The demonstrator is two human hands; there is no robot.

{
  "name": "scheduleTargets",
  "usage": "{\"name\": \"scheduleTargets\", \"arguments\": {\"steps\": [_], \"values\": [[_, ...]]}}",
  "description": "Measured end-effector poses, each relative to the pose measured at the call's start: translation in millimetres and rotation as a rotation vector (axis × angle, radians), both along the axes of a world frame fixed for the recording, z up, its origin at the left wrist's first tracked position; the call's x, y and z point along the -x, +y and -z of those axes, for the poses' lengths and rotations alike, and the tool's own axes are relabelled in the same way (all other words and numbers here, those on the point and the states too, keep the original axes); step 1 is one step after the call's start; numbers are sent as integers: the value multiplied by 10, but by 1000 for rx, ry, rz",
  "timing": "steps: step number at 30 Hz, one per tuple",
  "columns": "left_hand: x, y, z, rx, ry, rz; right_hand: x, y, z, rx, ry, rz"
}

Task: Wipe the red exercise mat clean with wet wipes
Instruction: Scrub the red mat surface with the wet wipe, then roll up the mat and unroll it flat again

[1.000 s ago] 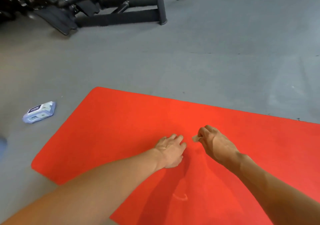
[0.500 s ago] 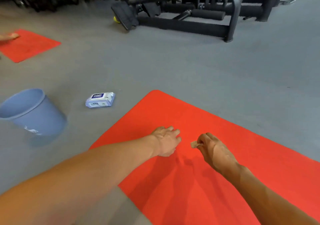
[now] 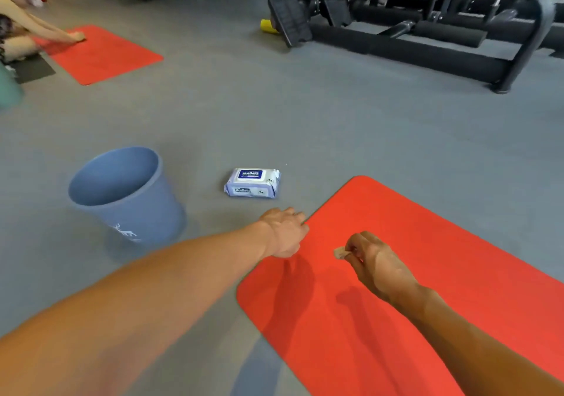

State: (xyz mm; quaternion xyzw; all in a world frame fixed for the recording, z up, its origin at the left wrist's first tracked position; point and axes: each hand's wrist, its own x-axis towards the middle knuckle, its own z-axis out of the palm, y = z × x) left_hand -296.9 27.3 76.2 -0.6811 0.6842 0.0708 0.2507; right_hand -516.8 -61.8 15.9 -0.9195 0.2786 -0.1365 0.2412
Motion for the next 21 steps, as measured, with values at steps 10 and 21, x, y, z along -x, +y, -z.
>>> {"name": "scheduleTargets", "arguments": {"steps": [10, 21], "values": [[-1600, 167, 459, -51, 122, -142, -1686, 40, 193, -66, 86, -26], [-2046, 319, 703, -89, 152, -309, -2643, 127, 599, -153, 106, -67]]}}
